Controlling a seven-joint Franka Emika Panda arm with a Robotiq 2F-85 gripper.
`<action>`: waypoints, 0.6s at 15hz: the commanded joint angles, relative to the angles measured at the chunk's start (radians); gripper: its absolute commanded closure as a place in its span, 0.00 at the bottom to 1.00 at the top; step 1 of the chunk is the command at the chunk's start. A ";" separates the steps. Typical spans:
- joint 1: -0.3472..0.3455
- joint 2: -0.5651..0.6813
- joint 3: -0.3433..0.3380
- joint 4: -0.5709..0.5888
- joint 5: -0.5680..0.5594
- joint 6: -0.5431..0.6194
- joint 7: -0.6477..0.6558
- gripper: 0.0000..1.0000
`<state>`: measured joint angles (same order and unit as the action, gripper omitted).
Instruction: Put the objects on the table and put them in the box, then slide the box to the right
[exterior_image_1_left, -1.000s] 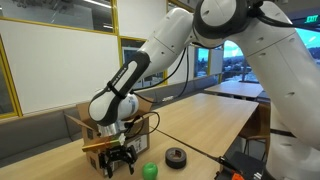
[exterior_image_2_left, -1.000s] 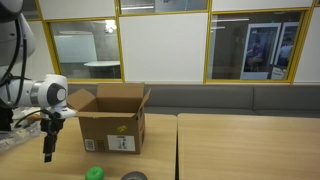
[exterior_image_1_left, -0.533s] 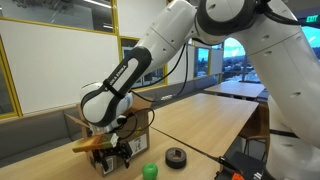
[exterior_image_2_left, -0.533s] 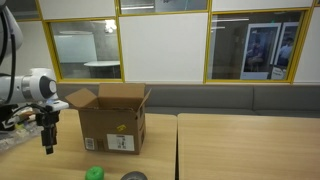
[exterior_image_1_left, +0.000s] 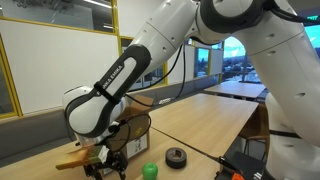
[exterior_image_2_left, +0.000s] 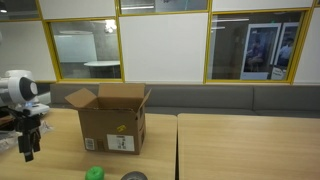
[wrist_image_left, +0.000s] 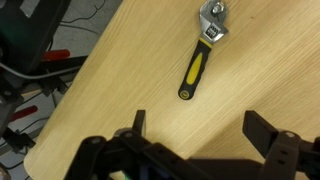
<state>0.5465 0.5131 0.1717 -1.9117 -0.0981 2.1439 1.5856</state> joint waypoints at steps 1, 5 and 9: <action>0.002 -0.003 0.032 0.006 0.047 -0.007 0.045 0.00; 0.001 0.025 0.059 0.005 0.106 0.037 0.054 0.00; -0.001 0.063 0.059 -0.006 0.154 0.088 0.055 0.00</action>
<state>0.5492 0.5505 0.2296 -1.9153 0.0259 2.1933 1.6266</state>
